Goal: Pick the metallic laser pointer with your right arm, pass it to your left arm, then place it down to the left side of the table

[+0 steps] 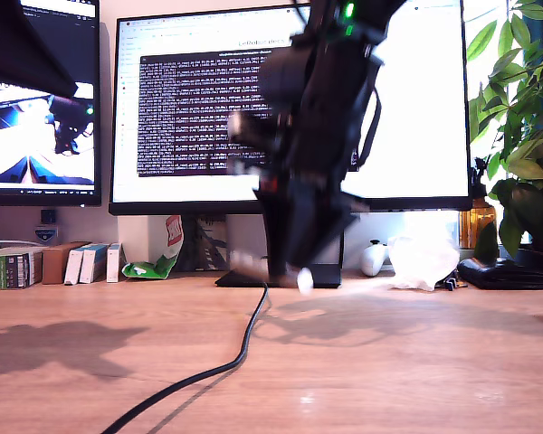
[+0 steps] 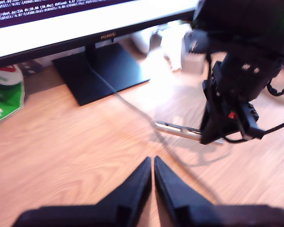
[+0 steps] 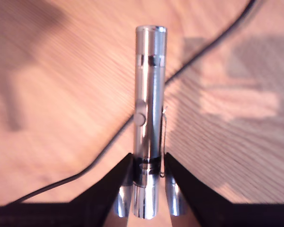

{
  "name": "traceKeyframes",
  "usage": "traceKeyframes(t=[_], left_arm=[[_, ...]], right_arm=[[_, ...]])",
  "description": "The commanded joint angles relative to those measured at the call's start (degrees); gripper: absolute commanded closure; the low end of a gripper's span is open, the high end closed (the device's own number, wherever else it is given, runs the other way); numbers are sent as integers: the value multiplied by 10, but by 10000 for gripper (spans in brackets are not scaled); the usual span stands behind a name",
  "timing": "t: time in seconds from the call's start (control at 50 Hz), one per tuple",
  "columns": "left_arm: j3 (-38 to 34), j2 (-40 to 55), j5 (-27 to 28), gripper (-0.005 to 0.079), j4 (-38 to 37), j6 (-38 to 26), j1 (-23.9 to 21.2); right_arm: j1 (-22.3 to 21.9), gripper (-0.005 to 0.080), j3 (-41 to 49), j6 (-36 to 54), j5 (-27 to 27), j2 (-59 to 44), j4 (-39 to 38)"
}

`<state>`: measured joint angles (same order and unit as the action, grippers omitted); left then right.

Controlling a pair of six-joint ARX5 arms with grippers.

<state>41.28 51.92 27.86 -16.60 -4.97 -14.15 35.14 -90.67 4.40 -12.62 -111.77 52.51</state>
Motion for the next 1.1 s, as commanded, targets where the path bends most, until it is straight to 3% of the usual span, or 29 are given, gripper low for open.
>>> traceKeyframes(t=[0.0, 0.1, 0.3, 0.42, 0.56, 0.74, 0.92, 1.08], left_arm=[[3, 7, 26, 636, 28, 28, 12], [3, 21, 82, 536, 82, 89, 36], [3, 80, 249, 521, 227, 202, 85], [3, 127, 323, 514, 325, 274, 108], [3, 176, 396, 464, 431, 362, 113], [4, 226, 479, 400, 550, 397, 106], [11, 247, 494, 400, 667, 396, 82], [22, 247, 475, 400, 703, 394, 66]], right_arm=[[-7, 763, -13, 1, -10, 35, 1], [-11, 763, -14, 2, -24, 61, 1], [-11, 763, -14, 10, -61, 130, -14], [-10, 763, -14, 15, -85, 176, -36], [-10, 763, -14, 16, -108, 215, -51], [-10, 763, -16, 16, -142, 235, -50], [-2, 763, -17, 16, -172, 237, -61], [11, 763, -17, 16, -195, 237, -93]])
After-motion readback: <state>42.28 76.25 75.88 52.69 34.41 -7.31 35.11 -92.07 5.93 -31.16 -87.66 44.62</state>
